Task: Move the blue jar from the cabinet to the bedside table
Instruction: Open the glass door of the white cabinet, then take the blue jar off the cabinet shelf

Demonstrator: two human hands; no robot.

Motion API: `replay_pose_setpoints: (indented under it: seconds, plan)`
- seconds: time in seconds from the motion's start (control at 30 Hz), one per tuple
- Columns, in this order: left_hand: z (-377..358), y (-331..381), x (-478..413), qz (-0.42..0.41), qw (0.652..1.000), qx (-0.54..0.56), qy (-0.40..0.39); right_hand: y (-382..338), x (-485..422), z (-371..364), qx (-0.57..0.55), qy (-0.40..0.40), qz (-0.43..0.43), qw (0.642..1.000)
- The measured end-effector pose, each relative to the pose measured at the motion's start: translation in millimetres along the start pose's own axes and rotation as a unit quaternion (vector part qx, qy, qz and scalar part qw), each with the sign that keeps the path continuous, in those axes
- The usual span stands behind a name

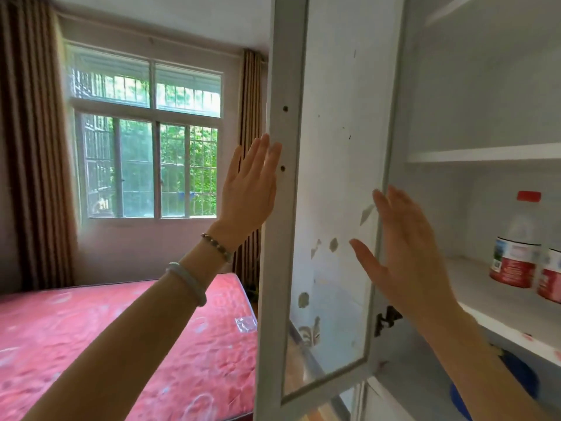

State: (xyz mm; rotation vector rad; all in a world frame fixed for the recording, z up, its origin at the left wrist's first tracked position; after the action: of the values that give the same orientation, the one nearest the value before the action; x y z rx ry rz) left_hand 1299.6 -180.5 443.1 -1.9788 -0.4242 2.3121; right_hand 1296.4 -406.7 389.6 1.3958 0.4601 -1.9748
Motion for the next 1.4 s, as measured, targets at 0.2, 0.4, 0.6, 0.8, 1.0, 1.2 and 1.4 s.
replay_pose_setpoints:
  seconds: [0.2,0.4,0.6,0.8,1.0,1.2,1.4]
  plan:
    - [-29.1,-21.9,3.9,0.023,0.997,-0.043,-0.052,-7.9,-10.0,-24.8,-0.017,0.01,0.007,1.0]
    - [-41.3,-25.7,4.9,0.034,0.997,-0.041,-0.06,0.1,-10.8,-39.0,-0.007,-0.003,0.005,1.0]
    - [-38.7,-12.8,4.9,0.071,0.995,-0.044,-0.053,9.2,-10.5,-35.5,0.002,-0.003,-0.003,1.0]
    - [-50.5,53.5,20.2,0.041,0.997,0.019,-0.064,29.3,0.9,-19.9,0.033,-0.018,-0.02,0.999]
    - [-61.0,135.9,30.4,0.006,0.991,0.111,-0.079,69.7,26.5,12.7,0.104,-0.045,-0.061,0.992]
    - [-64.3,211.1,31.0,-0.014,0.979,0.193,-0.07,104.1,58.0,53.3,0.153,-0.076,-0.089,0.981]
    - [-66.8,268.7,33.1,-0.019,0.961,0.268,-0.071,129.8,84.9,88.6,0.204,-0.071,-0.107,0.97]
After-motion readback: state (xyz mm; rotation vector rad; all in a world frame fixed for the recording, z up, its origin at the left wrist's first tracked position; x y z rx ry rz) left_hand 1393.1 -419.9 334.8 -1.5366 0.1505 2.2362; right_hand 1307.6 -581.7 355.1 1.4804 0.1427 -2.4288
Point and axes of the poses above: each hand's wrist, its own x-axis away from the middle knuckle, its own z-axis out of the back of the hand, y = z × x, the point moved 7 cm from there along -x, towards the middle knuckle, and after that the axes turned 3 degrees about x, right-handed, at the moved point
